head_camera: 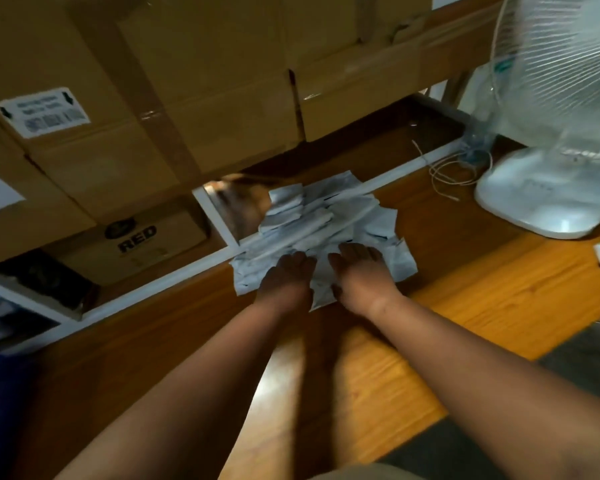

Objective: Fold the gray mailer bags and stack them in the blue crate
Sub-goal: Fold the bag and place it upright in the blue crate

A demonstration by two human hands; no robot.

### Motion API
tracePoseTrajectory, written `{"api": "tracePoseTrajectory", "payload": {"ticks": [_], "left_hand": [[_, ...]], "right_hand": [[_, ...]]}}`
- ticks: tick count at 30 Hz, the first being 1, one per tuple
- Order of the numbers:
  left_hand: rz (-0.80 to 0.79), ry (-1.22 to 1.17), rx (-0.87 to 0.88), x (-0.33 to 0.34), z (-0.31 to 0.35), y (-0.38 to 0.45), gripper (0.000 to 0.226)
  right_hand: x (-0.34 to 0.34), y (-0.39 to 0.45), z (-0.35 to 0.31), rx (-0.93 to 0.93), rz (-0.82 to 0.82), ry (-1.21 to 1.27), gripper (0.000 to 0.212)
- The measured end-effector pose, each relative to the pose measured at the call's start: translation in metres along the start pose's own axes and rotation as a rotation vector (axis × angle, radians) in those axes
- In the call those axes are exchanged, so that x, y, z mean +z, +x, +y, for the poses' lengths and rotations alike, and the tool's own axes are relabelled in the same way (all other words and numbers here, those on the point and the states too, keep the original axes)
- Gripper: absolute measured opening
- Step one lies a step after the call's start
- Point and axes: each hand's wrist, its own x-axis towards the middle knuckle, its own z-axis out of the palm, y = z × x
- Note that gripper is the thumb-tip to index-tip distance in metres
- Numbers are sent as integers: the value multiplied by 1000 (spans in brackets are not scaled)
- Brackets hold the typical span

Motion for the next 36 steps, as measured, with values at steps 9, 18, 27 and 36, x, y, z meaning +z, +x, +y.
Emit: {"api": "tracePoseTrajectory", "payload": {"ticks": [9, 18, 27, 36], "left_hand": [[55, 130, -16, 22, -2, 30, 45], [171, 50, -79, 48, -59, -85, 35], [136, 77, -258, 121, -126, -264, 41], [304, -70, -327, 139, -149, -379, 44]], "right_hand": [[33, 14, 24, -46, 53, 111, 55], [45, -15, -61, -286, 45, 191, 60], [83, -63, -206, -648, -67, 105, 61], [91, -100, -284, -786, -136, 99, 65]]}}
